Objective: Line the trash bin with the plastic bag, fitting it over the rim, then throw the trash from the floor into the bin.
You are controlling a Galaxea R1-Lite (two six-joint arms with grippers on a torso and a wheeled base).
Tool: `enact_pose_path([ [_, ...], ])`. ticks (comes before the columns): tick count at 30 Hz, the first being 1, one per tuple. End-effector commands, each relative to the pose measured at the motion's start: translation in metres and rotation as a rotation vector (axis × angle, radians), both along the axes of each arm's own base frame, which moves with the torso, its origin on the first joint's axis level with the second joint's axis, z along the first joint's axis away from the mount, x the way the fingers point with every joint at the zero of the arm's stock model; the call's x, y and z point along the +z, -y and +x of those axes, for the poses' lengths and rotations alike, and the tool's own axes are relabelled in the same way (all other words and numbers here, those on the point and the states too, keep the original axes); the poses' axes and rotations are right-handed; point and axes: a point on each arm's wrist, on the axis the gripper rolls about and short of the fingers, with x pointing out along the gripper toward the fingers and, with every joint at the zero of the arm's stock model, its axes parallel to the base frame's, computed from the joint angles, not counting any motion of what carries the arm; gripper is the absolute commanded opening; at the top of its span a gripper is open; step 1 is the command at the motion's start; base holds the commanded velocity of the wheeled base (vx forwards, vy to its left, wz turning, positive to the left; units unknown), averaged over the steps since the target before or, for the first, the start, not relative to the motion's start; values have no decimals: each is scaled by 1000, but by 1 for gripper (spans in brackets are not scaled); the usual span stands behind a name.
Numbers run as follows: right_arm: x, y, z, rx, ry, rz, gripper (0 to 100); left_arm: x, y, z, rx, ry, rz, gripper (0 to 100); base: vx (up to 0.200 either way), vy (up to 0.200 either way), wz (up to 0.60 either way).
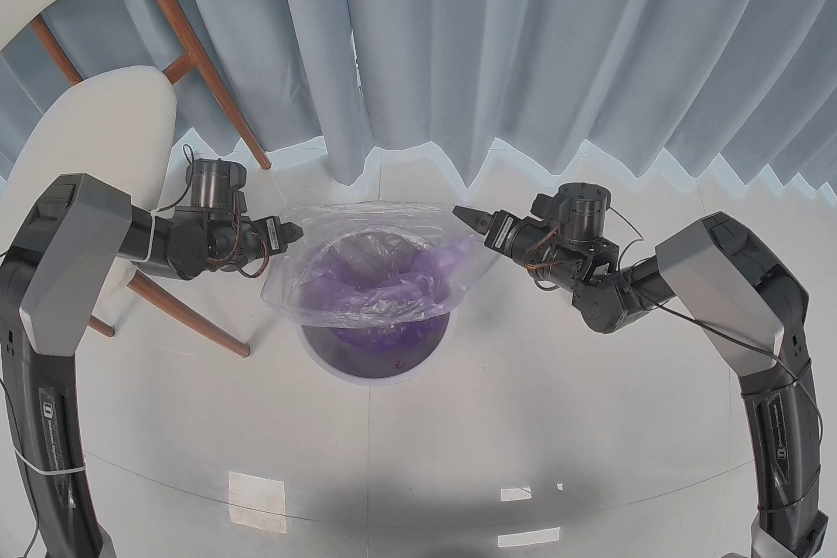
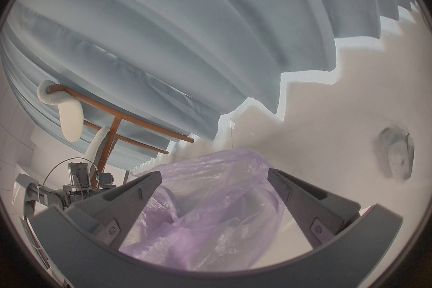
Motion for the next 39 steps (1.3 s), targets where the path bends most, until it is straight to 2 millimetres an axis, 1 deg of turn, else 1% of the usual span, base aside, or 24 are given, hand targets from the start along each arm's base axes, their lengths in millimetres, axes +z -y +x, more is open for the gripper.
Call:
enact_pose_path([
  [1,-17,-2,1,2,-32,-13,100,-16,2,-5,-2,-52,11,100,0,0,0],
  [7,-29,0,-1,0,-67,-25,100,-32,-3,-15,25,-117,33,100,0,0,0],
  [12,-36,0,-1,0,-78,-30,100,-35,-5,-17,30,-128,33,100,0,0,0],
  [25,-39,0,-2,-7,-106,-10,100,-49,-6,-29,40,-189,49,100,0,0,0],
  [33,-52,4,-11,-19,-135,-29,100,-56,-9,-44,41,-241,56,100,0,0,0],
  [35,-56,5,-14,-22,-149,-41,100,-54,-9,-48,38,-246,56,100,0,0,0],
  [38,-57,6,-18,-23,-150,-44,100,-56,-9,-52,38,-259,58,100,0,0,0],
  [39,-57,7,-21,-22,-147,-44,100,-56,-10,-58,38,-271,60,100,0,0,0],
])
